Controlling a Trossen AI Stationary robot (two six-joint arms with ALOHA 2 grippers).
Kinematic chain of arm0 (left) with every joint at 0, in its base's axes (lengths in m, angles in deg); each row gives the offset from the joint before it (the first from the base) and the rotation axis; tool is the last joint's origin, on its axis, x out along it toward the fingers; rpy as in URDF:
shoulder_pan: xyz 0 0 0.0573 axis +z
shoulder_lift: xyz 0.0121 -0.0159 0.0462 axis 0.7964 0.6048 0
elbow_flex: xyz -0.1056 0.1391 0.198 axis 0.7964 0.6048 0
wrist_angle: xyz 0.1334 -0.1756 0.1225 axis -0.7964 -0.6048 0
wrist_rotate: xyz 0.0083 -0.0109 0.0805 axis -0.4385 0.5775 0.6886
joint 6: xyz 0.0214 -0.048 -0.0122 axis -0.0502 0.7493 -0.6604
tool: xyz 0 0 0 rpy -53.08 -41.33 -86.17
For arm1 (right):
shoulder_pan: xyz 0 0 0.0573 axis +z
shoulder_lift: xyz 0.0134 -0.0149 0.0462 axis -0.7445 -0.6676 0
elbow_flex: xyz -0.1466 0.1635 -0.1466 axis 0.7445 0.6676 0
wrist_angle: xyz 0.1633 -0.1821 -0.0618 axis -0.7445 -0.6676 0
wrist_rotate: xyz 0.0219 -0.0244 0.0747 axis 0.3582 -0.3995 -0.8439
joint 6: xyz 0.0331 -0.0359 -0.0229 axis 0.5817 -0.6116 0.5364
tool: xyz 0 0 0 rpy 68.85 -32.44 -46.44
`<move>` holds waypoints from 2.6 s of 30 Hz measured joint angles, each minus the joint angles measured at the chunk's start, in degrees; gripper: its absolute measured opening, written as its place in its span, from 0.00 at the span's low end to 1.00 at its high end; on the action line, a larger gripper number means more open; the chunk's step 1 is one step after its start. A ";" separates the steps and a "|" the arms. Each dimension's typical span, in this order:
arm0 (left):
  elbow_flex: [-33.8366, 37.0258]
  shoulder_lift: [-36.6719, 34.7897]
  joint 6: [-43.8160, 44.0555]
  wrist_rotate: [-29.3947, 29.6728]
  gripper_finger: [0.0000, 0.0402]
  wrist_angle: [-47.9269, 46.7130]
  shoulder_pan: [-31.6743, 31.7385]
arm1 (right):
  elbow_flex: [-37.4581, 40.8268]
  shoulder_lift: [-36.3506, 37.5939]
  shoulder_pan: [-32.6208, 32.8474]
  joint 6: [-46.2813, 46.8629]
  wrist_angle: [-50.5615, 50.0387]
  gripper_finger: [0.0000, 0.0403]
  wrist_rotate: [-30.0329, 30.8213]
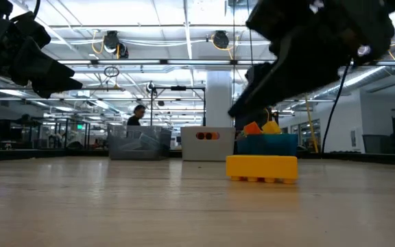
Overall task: Pick & Place Toys
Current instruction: Put the yellow game piece into the blue bin
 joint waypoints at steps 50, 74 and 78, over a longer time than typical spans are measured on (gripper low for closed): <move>0.00 0.00 0.01 0.00 0.61 0.01 0.02 | 4.73 2.33 3.41 17.20 -11.89 0.63 1.14; -0.01 0.00 0.00 0.00 0.61 0.02 0.01 | 4.67 3.21 2.18 12.62 -19.77 0.31 4.77; 0.00 0.00 0.00 0.00 0.61 0.02 0.00 | 4.67 3.27 2.18 11.47 -20.28 0.33 4.79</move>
